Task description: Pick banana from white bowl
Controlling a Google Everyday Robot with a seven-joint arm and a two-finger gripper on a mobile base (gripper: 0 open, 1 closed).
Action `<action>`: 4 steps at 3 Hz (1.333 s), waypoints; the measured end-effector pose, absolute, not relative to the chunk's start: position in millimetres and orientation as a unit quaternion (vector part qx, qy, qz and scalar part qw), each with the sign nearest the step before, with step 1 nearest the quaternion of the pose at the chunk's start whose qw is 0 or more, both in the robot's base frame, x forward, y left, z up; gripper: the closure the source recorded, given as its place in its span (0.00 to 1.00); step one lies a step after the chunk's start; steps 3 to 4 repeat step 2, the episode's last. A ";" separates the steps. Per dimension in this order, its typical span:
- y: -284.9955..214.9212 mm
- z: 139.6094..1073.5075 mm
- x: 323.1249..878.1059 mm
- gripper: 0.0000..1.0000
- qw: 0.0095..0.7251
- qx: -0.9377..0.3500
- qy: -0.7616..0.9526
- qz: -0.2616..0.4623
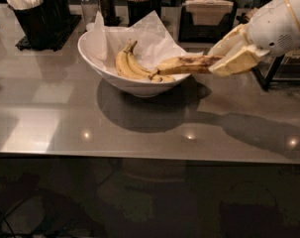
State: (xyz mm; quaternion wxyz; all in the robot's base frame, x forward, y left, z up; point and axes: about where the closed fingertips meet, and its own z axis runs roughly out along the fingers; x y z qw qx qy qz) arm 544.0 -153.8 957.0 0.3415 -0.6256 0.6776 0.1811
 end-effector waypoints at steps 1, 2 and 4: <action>-173.1 975.7 515.4 1.00 0.386 -0.611 0.673 0.158; -178.0 976.0 513.0 1.00 0.387 -0.608 0.675 0.155; -178.0 976.0 513.0 1.00 0.387 -0.608 0.675 0.155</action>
Offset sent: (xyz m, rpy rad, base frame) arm -0.0256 -0.0169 0.0166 0.0313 -0.0771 -0.0409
